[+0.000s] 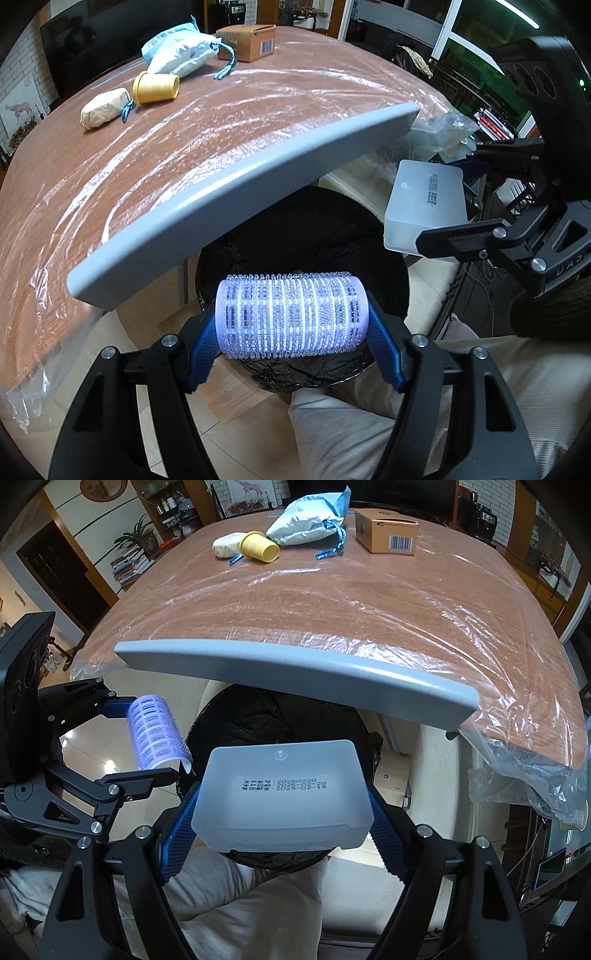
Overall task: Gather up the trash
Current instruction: 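Carry the roller and white box toward the black bin with both tools, then open both tools over the black bin to drop the roller and box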
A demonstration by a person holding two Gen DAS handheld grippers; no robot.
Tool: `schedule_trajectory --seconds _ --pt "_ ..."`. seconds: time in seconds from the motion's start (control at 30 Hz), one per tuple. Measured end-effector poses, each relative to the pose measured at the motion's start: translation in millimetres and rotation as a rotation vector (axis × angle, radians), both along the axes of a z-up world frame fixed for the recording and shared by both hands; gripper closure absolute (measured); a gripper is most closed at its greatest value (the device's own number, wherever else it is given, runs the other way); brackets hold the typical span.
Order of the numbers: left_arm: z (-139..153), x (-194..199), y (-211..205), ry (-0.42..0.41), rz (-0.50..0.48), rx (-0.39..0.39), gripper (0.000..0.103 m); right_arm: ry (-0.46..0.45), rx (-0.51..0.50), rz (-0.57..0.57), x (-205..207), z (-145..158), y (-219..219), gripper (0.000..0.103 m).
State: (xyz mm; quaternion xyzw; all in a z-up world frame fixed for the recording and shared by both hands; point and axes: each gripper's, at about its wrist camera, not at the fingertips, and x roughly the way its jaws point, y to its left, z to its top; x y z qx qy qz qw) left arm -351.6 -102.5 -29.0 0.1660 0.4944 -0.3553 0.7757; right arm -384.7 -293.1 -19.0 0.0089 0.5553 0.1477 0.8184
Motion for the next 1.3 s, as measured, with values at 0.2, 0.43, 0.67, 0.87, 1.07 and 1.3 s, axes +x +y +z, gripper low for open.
schedule_trajectory --seconds 0.2,0.43,0.67,0.87,1.07,1.3 --pt "-10 3 -1 0.013 0.012 0.017 0.032 0.013 -0.015 0.009 5 -11 4 0.022" --pt "-21 7 -3 0.017 0.019 0.043 0.032 0.024 -0.026 0.016 11 -22 6 0.022" --pt "-30 9 -8 0.023 0.026 0.067 0.032 0.034 -0.037 0.02 15 -32 7 0.022" --pt "-38 12 -12 0.031 0.027 0.084 0.032 0.043 -0.047 0.021 16 -42 5 0.022" --pt "-43 15 -18 0.035 0.024 0.102 0.032 0.041 -0.066 0.029 16 -47 8 0.022" --pt "-52 17 -18 0.041 0.025 0.119 0.032 0.044 -0.077 0.024 18 -56 10 0.022"
